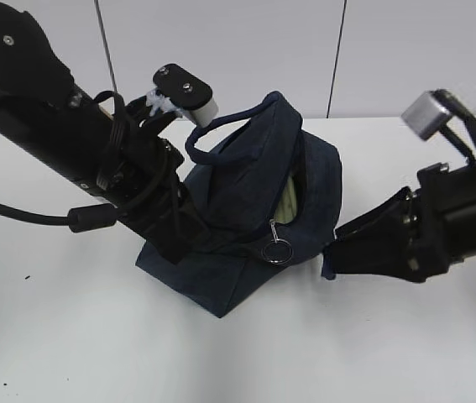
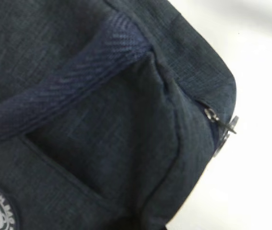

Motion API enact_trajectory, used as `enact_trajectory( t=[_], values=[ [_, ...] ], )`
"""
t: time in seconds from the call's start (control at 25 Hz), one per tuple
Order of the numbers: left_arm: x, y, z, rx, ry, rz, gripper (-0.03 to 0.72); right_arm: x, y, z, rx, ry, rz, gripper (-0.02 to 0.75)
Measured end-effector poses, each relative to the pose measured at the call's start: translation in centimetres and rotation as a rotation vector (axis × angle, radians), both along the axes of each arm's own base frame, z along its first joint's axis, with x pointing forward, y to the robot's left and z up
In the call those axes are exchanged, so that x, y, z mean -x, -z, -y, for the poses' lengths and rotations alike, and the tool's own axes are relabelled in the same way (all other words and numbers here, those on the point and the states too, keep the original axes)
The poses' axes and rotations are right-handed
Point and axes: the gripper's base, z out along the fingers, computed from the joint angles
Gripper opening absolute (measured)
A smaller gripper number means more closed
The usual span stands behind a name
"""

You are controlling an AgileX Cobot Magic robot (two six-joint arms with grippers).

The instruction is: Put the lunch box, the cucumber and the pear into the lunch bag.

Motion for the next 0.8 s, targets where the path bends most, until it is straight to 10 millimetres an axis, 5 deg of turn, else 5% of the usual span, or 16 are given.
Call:
enact_trajectory(
  t=[0.32,0.8],
  values=[
    [0.0,0.0,0.0,0.006,-0.004,-0.002,0.011,-0.5,1.5,-2.9,0.134,0.002,0.268,0.345],
    [0.0,0.0,0.1,0.009,-0.006,-0.001,0.011,-1.3,3.8,-3.3,0.141,-0.011,0.198,0.344]
  ],
)
